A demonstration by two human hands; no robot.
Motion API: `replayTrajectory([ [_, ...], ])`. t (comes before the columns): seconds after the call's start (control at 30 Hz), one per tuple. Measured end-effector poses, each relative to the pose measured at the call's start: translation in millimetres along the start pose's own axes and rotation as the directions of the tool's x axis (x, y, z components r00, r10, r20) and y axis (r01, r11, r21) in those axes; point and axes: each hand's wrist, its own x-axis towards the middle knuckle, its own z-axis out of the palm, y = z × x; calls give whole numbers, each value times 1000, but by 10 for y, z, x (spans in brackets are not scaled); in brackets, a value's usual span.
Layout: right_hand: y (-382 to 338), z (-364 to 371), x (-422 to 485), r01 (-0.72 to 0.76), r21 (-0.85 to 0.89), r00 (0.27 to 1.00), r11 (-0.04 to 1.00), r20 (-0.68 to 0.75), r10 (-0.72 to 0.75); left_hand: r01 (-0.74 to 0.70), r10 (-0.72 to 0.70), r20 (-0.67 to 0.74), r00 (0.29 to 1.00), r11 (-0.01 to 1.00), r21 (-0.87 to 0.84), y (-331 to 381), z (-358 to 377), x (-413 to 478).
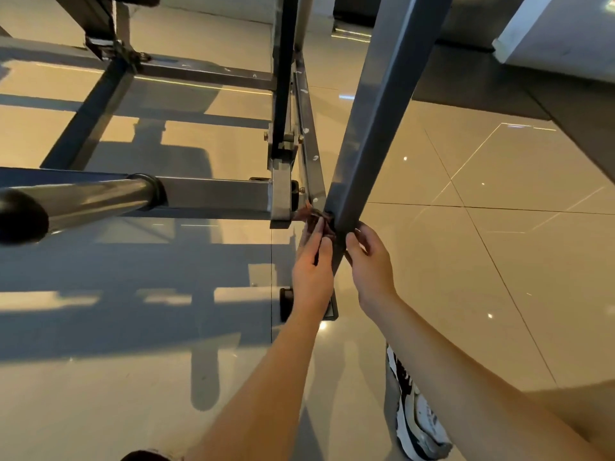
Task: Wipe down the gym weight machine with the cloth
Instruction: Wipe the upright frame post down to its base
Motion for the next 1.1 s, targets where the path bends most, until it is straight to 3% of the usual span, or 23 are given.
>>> replayTrajectory([
  [0.1, 65, 36, 12, -10, -35, 1000, 999, -30, 9, 56, -53, -32, 998, 994, 94, -277, -40, 125],
  [0.33, 293, -1, 17, -65, -100, 998, 993, 2, 66, 391, -390, -38, 920, 912, 125, -546, -135, 297],
  [0.47, 374, 27, -13, -59, -164, 998, 985, 1, 60, 238, -235, -62, 970, 971, 30, -435, -6, 129],
  [0.57, 467, 38, -1, -30, -155, 1000, 987, -3, 30, 120, -114, -85, 990, 990, 76, -428, 131, 12],
  [0.77, 549, 4, 37, -98, -103, 995, 990, 15, 100, 325, -320, -59, 945, 938, 119, -927, 22, 64],
  [0.9, 503, -65, 92, -112, -104, 991, 988, 59, 119, 397, -389, -118, 914, 915, 63, -832, 35, 78],
  [1.1, 491, -119, 102, -18, -130, 993, 991, 115, 33, 101, -68, -204, 976, 983, 154, -304, 278, -43],
])
